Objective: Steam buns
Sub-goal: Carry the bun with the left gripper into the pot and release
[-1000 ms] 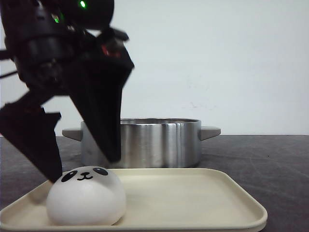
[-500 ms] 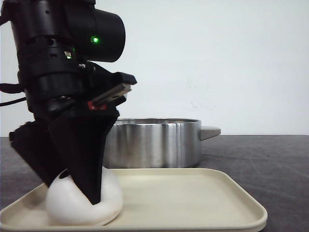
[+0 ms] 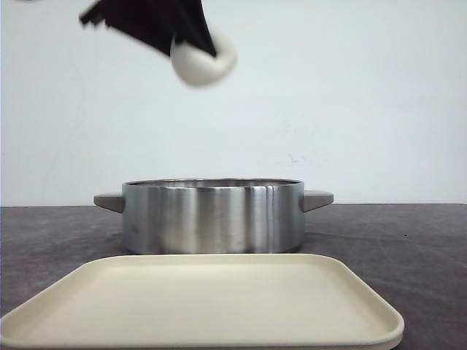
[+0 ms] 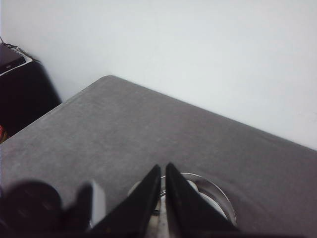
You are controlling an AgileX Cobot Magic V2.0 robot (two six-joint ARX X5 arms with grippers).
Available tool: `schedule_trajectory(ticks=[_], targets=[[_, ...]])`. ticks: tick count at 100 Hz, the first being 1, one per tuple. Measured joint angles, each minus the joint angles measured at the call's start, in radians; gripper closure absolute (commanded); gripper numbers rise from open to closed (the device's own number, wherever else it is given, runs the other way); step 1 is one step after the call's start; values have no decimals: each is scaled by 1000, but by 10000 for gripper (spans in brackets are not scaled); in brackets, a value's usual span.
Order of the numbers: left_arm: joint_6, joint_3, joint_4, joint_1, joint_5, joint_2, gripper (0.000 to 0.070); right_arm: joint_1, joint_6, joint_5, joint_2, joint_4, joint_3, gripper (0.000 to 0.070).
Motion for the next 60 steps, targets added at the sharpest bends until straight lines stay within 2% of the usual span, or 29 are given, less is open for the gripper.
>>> schedule_trajectory(ticks=[15, 38, 41, 44, 47, 48, 50, 56, 58, 60], targets=[[35, 5, 103, 91, -17, 113, 690, 5, 1, -52, 0, 0, 0, 691], [46, -1, 84, 151, -17, 307, 688, 36, 8, -56, 0, -15, 0, 691], [46, -2, 80, 152, -17, 322, 671, 39, 8, -56, 0, -19, 0, 691], [46, -3, 80, 153, -17, 333, 629, 43, 8, -55, 0, -23, 0, 691], [46, -4, 80, 152, -17, 341, 541, 46, 8, -55, 0, -26, 0, 691], [46, -4, 80, 152, -17, 343, 478, 47, 8, -55, 0, -27, 0, 691], [46, -4, 81, 152, -17, 347, 413, 51, 8, -55, 0, -29, 0, 691], [46, -4, 81, 152, -17, 352, 124, 58, 8, -56, 0, -35, 0, 691], [46, -4, 81, 152, -17, 352, 45, 61, 8, -56, 0, -37, 0, 691], [46, -4, 82, 152, -17, 352, 0, 64, 8, -55, 0, -40, 0, 691]])
